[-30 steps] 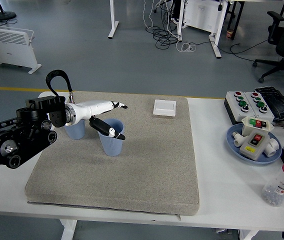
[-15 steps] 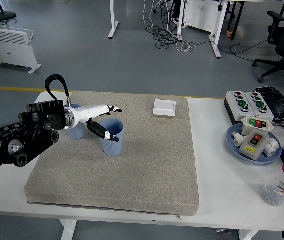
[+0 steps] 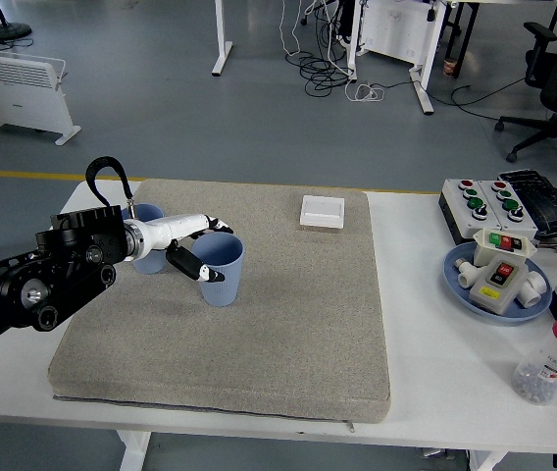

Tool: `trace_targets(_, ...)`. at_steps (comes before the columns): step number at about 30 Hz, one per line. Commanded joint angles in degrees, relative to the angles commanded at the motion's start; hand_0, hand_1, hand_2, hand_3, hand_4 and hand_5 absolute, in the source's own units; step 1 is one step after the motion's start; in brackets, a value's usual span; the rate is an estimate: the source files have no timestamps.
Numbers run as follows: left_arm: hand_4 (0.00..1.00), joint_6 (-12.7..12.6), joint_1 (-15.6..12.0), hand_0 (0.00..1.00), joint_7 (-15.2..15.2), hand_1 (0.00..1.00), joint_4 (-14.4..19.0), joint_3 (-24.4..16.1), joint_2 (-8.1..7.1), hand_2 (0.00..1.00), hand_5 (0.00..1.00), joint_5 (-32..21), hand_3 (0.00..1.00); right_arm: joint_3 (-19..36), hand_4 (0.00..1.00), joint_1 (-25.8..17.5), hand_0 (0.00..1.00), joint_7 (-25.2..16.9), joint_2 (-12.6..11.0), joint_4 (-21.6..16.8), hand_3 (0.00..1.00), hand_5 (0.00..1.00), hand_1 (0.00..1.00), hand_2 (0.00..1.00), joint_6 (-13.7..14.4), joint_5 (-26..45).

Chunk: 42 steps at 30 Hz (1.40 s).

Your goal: Push cup pick cup insert cup

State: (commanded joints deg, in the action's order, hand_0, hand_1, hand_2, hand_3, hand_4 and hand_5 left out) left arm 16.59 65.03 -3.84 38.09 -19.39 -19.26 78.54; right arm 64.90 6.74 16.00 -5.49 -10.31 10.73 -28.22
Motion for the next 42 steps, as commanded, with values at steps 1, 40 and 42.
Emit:
trace_targets(1, 0.619, -0.19, -0.09, 0.647, -0.21, 0.741, 0.25, 0.21, 0.05, 0.876, 0.073, 0.08, 0.718, 0.06, 0.13, -0.05, 0.726, 0.02, 0.01, 0.0, 0.587, 0.497, 0.654, 0.67, 0.01, -0.11)
trace_targets(40, 0.504, 1.58, 1.5, 0.499, 4.58, 0.546, 12.63, -21.12, -11.03, 0.53, 0.068, 1.44, 0.532, 0.67, 0.133, 0.01, 0.725, -0.06, -0.16, 0.0, 0.587, 0.495, 0.654, 0.67, 0.02, 0.21)
trace_targets(42, 0.497, 1.67, 1.93, 0.507, 4.7, 0.547, 11.63, -21.88, -11.58, 0.531, 0.065, 1.89, 0.531, 0.66, 0.132, 0.02, 0.726, -0.05, -0.19, 0.0, 0.587, 0.494, 0.654, 0.67, 0.03, 0.23)
